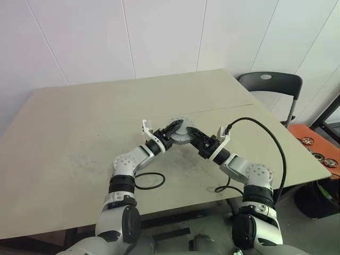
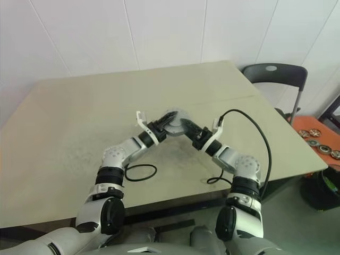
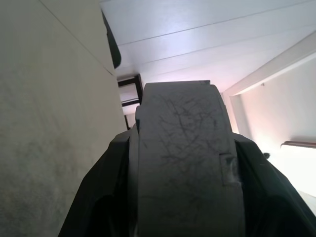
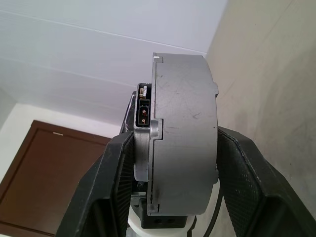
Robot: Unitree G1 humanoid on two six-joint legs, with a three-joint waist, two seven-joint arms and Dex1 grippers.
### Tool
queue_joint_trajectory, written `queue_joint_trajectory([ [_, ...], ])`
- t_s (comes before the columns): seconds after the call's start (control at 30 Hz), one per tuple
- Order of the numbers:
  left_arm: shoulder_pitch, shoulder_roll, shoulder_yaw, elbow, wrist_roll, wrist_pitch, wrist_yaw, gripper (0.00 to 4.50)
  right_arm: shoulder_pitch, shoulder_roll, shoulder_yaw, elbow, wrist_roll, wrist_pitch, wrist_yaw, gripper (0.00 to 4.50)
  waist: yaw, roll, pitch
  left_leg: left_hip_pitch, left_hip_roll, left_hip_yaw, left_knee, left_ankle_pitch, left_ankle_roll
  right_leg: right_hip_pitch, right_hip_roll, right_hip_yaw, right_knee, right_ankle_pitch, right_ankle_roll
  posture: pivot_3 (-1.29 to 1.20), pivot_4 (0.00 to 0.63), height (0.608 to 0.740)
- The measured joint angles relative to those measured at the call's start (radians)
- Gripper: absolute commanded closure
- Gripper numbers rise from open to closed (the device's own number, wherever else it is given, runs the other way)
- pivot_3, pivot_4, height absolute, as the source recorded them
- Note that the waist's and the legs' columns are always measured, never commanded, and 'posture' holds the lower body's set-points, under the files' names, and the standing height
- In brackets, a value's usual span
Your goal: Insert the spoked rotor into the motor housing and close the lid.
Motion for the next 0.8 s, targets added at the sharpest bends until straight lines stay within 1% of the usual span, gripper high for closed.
queue_joint_trajectory([
  [0.2, 0.002, 0.008, -0.011, -0.008, 0.018, 0.004, -0.029, 2.36, 0.0, -0.002, 0.006, 0.002, 0.0, -0.001, 0.011, 2.36, 0.001, 0.0, 0.0, 0.0, 0.0, 0.0, 0.0, 0.0, 0.0, 0.0, 0.0, 0.0, 0.0, 0.0, 0.0, 0.0, 0.0, 0.74],
  [0.33, 0.005, -0.007, 0.005, -0.011, 0.002, 0.002, -0.034, 2.36, 0.0, -0.002, 0.011, 0.001, 0.0, -0.013, 0.017, 2.36, 0.001, 0.0, 0.0, 0.0, 0.0, 0.0, 0.0, 0.0, 0.0, 0.0, 0.0, 0.0, 0.0, 0.0, 0.0, 0.0, 0.0, 0.74],
  [0.4, 0.007, -0.011, 0.021, -0.012, -0.011, -0.002, -0.031, 2.36, -0.005, -0.001, 0.021, 0.001, -0.001, -0.033, 0.014, 1.66, -0.001, 0.0, 0.0, 0.0, 0.0, 0.0, 0.0, 0.0, 0.0, 0.0, 0.0, 0.0, 0.0, 0.0, 0.0, 0.0, 0.0, 0.74],
  [0.5, 0.007, -0.012, 0.043, -0.011, -0.029, -0.006, -0.028, 2.36, -0.025, -0.005, 0.024, 0.001, -0.007, -0.093, -0.003, 0.81, 0.0, 0.0, 0.0, 0.0, 0.0, 0.0, 0.0, 0.0, 0.0, 0.0, 0.0, 0.0, 0.0, 0.0, 0.0, 0.0, 0.0, 0.74],
  [0.57, 0.007, -0.012, 0.064, -0.01, -0.035, -0.019, -0.027, 2.36, -0.032, -0.009, 0.025, 0.001, -0.01, -0.12, -0.013, 0.16, 0.001, 0.0, 0.0, 0.0, 0.0, 0.0, 0.0, 0.0, 0.0, 0.0, 0.0, 0.0, 0.0, 0.0, 0.0, 0.0, 0.0, 0.74],
  [0.6, 0.007, -0.013, 0.069, -0.01, -0.038, -0.027, -0.027, 2.36, -0.032, -0.009, 0.026, 0.002, -0.013, -0.128, -0.015, 0.04, 0.001, 0.0, 0.0, 0.0, 0.0, 0.0, 0.0, 0.0, 0.0, 0.0, 0.0, 0.0, 0.0, 0.0, 0.0, 0.0, 0.0, 0.74],
  [0.73, 0.007, -0.016, 0.104, -0.009, -0.047, -0.093, -0.001, 2.36, -0.029, -0.012, 0.06, 0.002, -0.025, -0.142, -0.005, 0.04, -0.001, 0.0, 0.0, 0.0, 0.0, 0.0, 0.0, 0.0, 0.0, 0.0, 0.0, 0.0, 0.0, 0.0, 0.0, 0.0, 0.0, 0.74],
  [0.8, 0.007, -0.017, 0.135, -0.007, -0.05, -0.162, 0.023, 2.36, -0.022, -0.012, 0.081, -0.01, -0.025, -0.139, 0.005, 0.04, -0.002, 0.0, 0.0, 0.0, 0.0, 0.0, 0.0, 0.0, 0.0, 0.0, 0.0, 0.0, 0.0, 0.0, 0.0, 0.0, 0.0, 0.74],
])
